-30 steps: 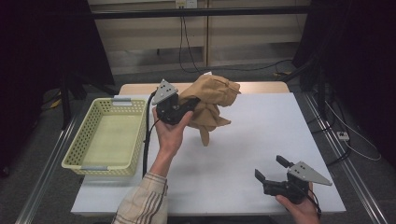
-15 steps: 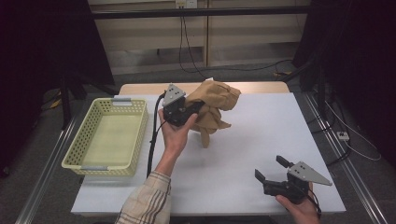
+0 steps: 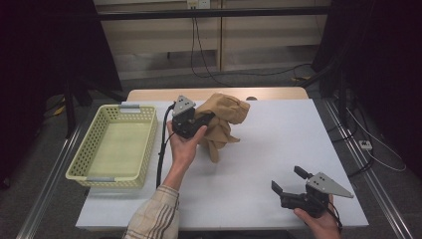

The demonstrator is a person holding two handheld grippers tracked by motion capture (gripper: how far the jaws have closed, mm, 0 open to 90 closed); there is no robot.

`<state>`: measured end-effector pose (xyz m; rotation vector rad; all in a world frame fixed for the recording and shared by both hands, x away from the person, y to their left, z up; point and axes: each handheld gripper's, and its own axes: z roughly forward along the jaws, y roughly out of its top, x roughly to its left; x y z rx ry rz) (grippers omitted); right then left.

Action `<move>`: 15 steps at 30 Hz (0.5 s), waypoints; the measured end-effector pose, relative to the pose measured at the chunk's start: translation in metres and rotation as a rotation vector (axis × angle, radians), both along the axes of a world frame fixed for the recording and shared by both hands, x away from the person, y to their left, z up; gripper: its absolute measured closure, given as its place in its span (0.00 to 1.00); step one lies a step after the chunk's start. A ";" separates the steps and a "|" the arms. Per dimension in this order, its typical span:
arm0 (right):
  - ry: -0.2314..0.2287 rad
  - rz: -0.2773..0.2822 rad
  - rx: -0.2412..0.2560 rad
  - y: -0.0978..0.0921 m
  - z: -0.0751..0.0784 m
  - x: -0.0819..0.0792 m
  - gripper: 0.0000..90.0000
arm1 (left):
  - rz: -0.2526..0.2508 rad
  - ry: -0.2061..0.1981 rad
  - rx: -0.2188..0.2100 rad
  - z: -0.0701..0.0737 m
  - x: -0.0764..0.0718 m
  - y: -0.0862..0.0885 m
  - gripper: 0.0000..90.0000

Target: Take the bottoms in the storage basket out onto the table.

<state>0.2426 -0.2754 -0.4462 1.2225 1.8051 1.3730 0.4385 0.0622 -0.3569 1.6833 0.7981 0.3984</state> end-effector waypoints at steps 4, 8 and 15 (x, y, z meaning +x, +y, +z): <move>0.000 0.000 0.000 0.000 0.000 0.001 0.05 | 0.010 0.019 0.012 -0.004 0.002 0.004 0.84; 0.003 0.000 0.000 0.001 0.000 0.001 0.05 | 0.004 0.032 0.029 -0.008 0.003 0.008 0.84; 0.004 0.000 -0.001 0.001 0.000 0.001 0.05 | 0.004 0.066 0.050 -0.015 0.006 0.010 0.84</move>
